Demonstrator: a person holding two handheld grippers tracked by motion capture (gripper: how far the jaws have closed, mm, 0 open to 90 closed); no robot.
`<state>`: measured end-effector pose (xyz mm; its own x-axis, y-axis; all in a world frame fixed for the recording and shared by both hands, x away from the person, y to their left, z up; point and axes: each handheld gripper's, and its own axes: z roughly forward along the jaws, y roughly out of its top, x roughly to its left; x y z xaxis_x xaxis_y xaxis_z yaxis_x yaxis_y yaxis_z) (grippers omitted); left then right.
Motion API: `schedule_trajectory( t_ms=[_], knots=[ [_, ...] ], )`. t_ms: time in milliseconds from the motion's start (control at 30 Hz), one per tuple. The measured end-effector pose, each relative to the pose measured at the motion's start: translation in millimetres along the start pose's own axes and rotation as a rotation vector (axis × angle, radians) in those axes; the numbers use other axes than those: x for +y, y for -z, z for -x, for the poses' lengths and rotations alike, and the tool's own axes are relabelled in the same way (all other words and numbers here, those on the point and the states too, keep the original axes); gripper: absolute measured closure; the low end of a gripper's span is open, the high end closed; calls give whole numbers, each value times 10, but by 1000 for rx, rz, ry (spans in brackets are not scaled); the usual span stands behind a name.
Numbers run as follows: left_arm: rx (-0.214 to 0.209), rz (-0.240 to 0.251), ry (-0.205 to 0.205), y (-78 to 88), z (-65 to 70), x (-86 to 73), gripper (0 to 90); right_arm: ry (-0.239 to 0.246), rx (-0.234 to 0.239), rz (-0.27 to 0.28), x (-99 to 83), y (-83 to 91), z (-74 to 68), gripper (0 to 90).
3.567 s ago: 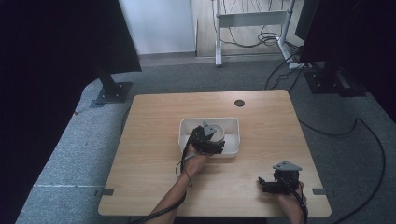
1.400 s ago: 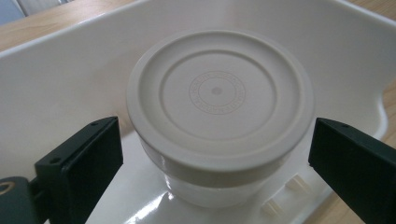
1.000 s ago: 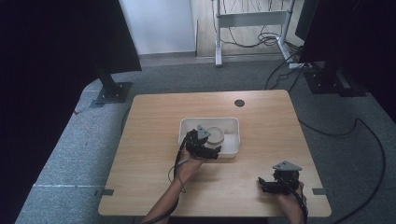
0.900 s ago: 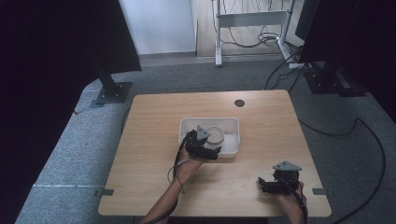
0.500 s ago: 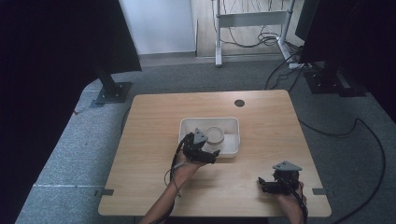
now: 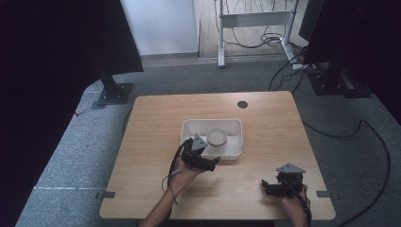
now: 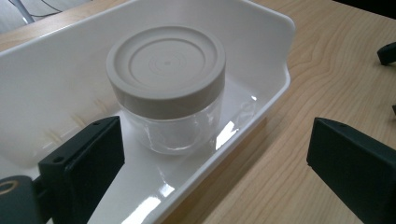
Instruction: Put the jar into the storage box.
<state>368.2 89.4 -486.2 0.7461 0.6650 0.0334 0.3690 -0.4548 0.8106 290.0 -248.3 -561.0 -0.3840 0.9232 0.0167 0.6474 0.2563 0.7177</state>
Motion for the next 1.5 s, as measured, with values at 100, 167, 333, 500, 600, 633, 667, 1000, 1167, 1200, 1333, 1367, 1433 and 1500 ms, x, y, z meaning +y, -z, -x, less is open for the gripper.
schedule_trajectory(
  t_ms=[100,167,333,500,600,633,667,1000,1167,1200,1333,1367,1433,1500],
  knots=[
    [-4,2,-3,44,-3,-27,39,0,0,0,-2,2,-1,15],
    [-4,4,-2,64,-8,-40,39,-1,0,0,-3,3,-2,15],
    [-11,8,7,140,-26,-99,39,-2,-3,0,-8,8,-4,15],
    [-16,9,11,203,-50,-163,39,-3,-3,1,-12,12,-7,15],
    [-15,11,14,239,-66,-194,40,-4,-4,1,-14,14,-9,15],
    [-16,13,16,255,-72,-207,40,-4,-5,1,-15,14,-9,15],
    [-15,12,16,266,-76,-214,40,-5,-5,1,-16,15,-10,14],
    [-19,18,20,385,-101,-330,42,-5,-5,1,-21,21,-13,14],
    [-11,18,25,448,-122,-401,44,-4,-4,0,-23,23,-16,14],
    [-10,20,28,459,-126,-415,45,-3,-4,0,-23,23,-16,14],
    [-8,22,33,507,-140,-472,47,-2,-3,0,-25,25,-17,14],
    [-7,24,35,522,-145,-490,47,-3,-3,0,-25,25,-18,14],
    [-6,24,36,543,-153,-514,47,-2,-3,0,-25,25,-17,14],
    [-4,27,40,565,-162,-539,47,-2,-3,0,-26,25,-18,14]
  ],
)
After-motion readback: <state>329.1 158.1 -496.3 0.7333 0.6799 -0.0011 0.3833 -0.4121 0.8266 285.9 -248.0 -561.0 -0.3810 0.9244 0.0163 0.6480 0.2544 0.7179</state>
